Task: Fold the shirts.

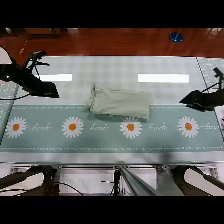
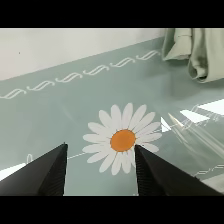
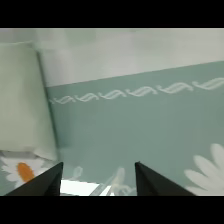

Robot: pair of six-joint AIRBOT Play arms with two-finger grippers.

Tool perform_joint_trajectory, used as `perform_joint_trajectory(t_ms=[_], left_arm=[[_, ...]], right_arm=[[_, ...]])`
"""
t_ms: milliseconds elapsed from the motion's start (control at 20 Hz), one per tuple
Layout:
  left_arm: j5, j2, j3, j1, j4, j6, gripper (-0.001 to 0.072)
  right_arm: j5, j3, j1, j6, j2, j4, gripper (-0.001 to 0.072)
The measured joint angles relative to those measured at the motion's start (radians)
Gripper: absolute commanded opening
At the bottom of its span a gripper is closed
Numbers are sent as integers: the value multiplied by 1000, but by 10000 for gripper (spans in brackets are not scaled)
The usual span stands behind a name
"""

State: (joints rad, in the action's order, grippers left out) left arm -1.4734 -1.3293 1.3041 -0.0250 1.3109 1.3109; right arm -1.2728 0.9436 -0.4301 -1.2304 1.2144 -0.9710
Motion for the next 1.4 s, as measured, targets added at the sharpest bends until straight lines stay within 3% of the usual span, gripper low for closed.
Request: perform_joint_trajectory(t_ms=[200,400,450,500,550,600,750,950,1400], left_arm=[[0,-3,-8,-1,19,9,519],[-2,3,-10,-17,37,39,519],[-4,6,-10,-21,39,45,519],[-9,9,-10,-25,39,51,519],[-8,11,-10,-28,40,53,519],[-7,14,-10,-30,40,57,519],[-6,17,-10,-34,43,63,519],[-5,18,-10,-35,43,66,520],[31,18,-10,-41,44,58,519]], right_arm=[[123,-60,133,72,129,217,526],[250,-76,287,93,259,302,517],[272,-77,318,96,288,321,454],[282,-78,348,99,314,350,286],[298,-79,372,106,336,373,71],[311,-79,394,121,353,393,29],[312,-68,415,192,371,477,28],[156,-1,315,224,293,513,27],[-221,193,-200,-87,-157,282,27]])
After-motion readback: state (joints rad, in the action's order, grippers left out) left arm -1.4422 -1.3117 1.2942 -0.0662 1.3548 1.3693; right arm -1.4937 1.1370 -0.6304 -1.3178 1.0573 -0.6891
